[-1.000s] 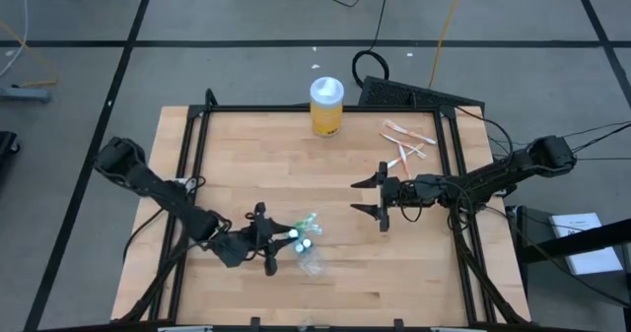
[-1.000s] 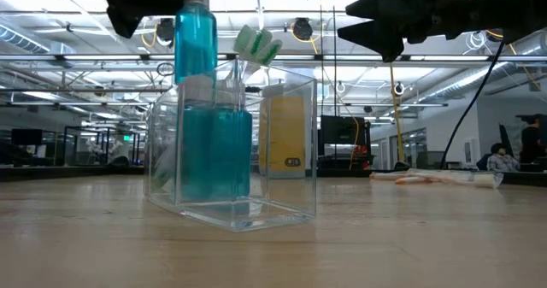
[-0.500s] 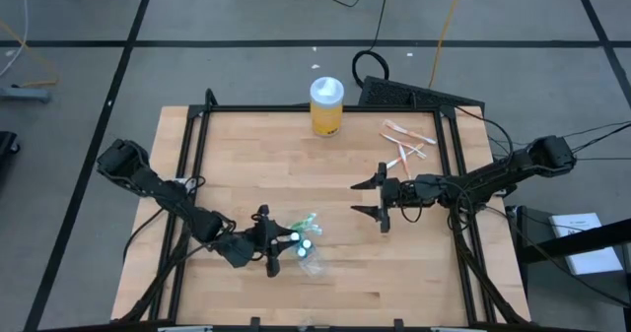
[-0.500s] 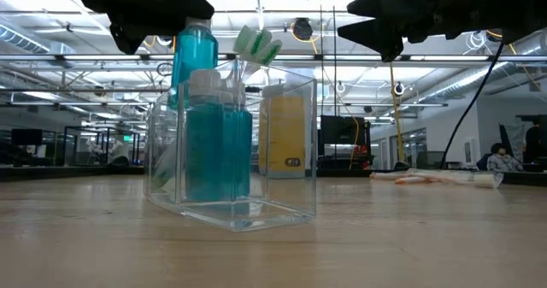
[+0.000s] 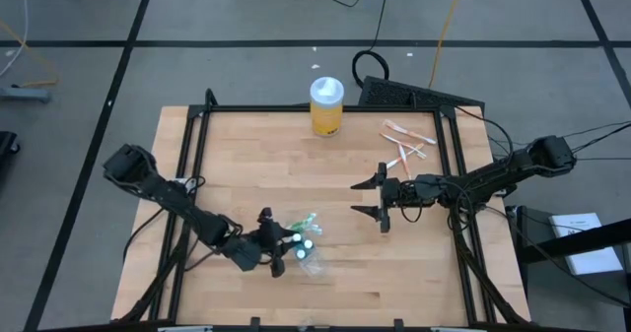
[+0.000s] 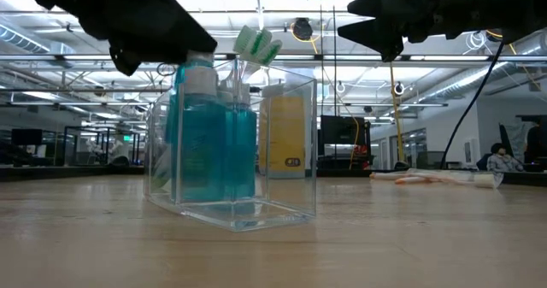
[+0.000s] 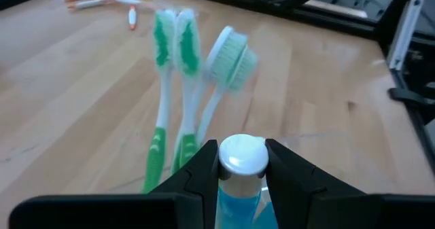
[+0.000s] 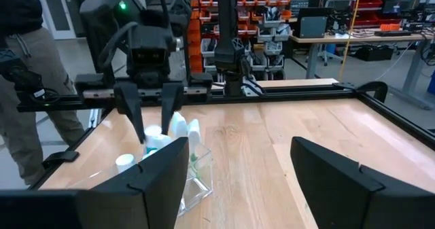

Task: Pick & Place toothbrushing station
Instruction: Put the blue mouthwash into the transparent organizer

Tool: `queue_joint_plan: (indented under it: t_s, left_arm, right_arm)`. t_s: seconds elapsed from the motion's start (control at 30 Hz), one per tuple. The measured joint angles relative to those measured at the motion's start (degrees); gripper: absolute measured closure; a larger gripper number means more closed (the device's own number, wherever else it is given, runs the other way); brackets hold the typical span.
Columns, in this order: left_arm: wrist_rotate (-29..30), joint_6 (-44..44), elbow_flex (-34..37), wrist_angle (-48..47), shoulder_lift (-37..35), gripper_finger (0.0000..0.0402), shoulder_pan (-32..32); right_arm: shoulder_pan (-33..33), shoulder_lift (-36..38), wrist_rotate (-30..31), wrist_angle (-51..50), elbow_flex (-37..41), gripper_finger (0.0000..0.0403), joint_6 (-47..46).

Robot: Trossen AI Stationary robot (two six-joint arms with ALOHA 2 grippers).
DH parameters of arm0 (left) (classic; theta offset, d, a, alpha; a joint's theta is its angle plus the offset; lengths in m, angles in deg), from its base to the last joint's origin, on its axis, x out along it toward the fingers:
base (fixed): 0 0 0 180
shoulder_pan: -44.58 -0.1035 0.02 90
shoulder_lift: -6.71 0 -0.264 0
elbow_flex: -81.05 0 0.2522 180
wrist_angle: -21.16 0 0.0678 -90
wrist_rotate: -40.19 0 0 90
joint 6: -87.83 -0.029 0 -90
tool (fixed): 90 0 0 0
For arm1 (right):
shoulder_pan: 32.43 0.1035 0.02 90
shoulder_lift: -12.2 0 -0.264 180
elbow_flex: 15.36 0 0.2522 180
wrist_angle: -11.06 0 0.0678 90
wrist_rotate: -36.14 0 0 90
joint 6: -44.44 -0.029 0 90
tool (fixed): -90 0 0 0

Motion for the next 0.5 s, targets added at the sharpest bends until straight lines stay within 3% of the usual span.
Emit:
queue_joint_plan:
  t_s: [0.5]
  left_arm:
    - [1.5,-0.8,0.0,4.0,6.5,0.0304,-0.4]
  right_arm:
    - [0.0,0.0,0.0,0.0,0.0,0.0149,0.0]
